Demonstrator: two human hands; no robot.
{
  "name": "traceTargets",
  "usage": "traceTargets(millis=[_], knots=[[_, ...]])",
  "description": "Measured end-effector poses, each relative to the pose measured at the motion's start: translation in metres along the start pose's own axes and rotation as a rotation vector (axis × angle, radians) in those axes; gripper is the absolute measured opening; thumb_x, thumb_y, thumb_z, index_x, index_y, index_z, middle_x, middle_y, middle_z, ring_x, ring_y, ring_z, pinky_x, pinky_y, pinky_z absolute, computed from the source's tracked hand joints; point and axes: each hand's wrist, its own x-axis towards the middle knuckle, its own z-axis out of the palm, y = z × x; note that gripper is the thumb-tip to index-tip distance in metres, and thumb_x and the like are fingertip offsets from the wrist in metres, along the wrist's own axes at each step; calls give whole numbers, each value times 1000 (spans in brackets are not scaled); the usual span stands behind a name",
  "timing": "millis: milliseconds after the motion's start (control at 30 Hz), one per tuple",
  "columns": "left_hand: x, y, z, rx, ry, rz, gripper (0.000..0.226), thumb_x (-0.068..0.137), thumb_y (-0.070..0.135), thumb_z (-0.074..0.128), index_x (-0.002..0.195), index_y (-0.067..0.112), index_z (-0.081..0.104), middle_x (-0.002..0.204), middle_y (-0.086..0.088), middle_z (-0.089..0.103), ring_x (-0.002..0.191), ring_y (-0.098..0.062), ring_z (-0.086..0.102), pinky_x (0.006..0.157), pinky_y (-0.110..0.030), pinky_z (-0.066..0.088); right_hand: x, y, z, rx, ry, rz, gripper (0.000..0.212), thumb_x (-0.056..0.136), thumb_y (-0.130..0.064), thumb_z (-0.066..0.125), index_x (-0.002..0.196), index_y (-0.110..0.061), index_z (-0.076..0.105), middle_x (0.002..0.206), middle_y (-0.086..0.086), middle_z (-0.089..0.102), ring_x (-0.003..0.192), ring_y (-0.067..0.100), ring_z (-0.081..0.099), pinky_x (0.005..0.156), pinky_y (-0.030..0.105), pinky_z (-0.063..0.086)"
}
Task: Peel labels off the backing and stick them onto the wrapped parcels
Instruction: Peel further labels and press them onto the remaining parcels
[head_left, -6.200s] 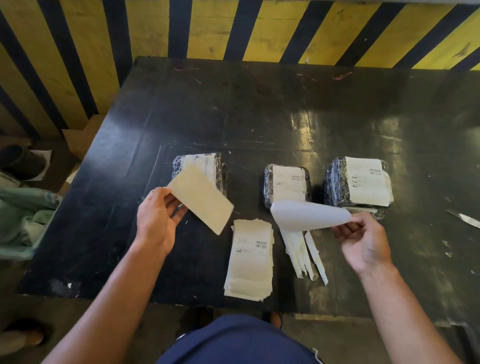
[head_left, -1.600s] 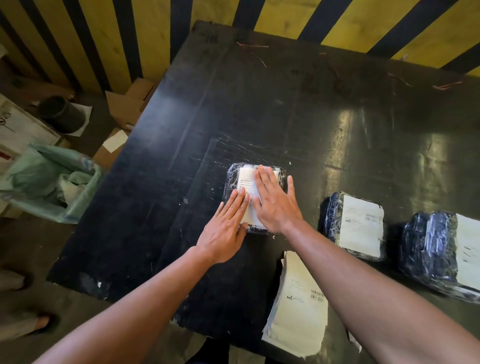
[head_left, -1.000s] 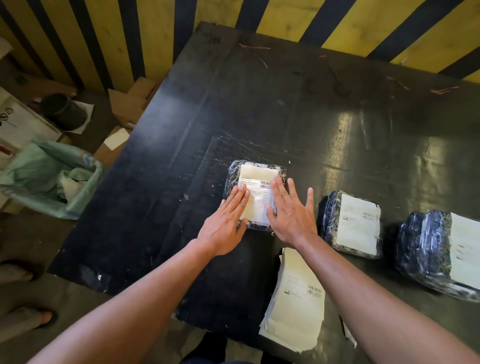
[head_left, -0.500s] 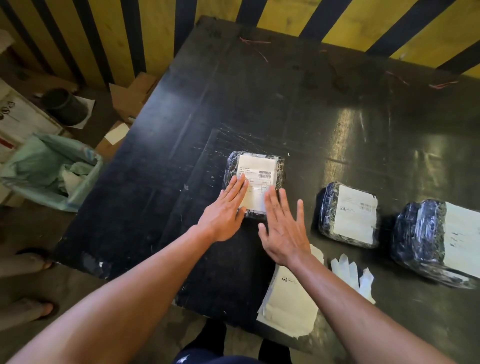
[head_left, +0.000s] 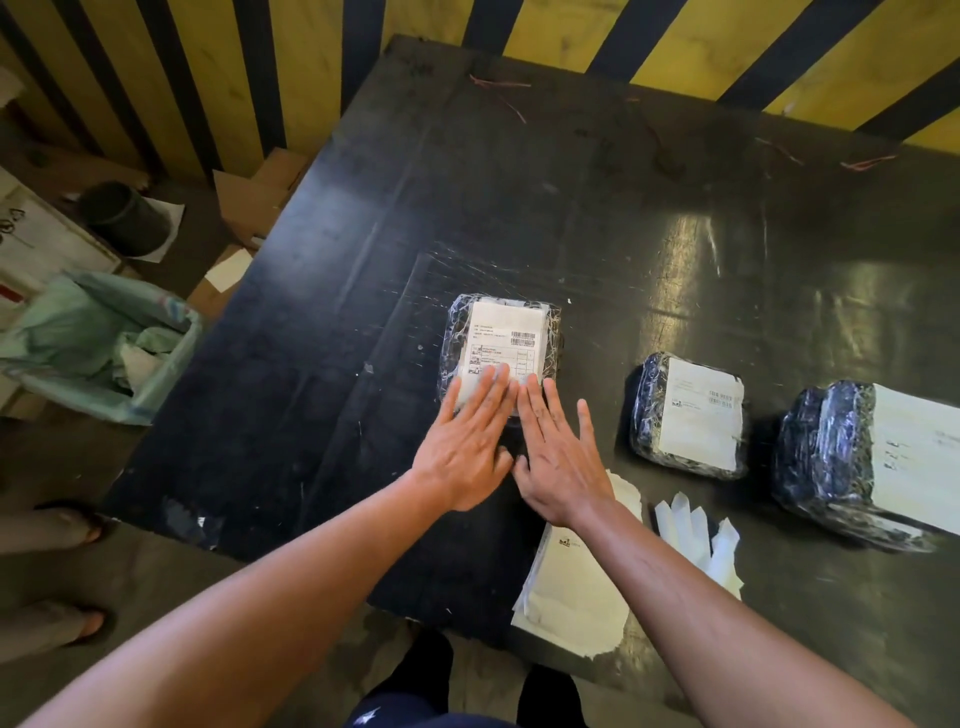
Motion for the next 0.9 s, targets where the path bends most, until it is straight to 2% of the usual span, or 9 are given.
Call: traceTargets(millis=[200,367,533,733,900], knots=[[-25,-14,11,-19,33,-66,85,99,44,28,165,17,-18,171,-1,-31,157,-13,-30,130,-49,-12,-2,4,-4,-24,-35,-13,94,94,-27,41,162,-18,-24,170,-3,-33,157,15,-29,127,61,-8],[-33,-31,-2,2,36,-94,86,94,45,24,166,15,-11,174,0,-21,159,-16,-23,132,-49,-6,0,-1,-11,-13,-64,13,96,96,-28,45,162,-19,-25,169,-3,-34,157,17,-30,127,61,-10],[-4,-5,-21,-68,-7,-24,84,101,39,39,167,14,-8,175,-3,-16,160,-16,-20,130,-40,-13,2,-3,-12,5,-77,30,98,98,-33,48,162,-19,-25,169,-3,-34,156,16,-30,127,59,-12],[5,-9,-31,4,-23,-72,79,104,43,32,167,16,-5,176,0,-11,161,-12,-12,130,-43,-12,3,0,-17,2,-90,18,99,95,-29,49,162,-21,-24,168,-6,-35,156,15,-31,126,59,-13],[16,-17,-41,35,-7,-129,79,105,47,31,168,10,1,177,-6,-4,163,-20,-5,132,-46,-7,4,-1,-16,18,-94,40,102,96,-27,52,162,-20,-25,168,-5,-35,156,16,-31,127,60,-10]])
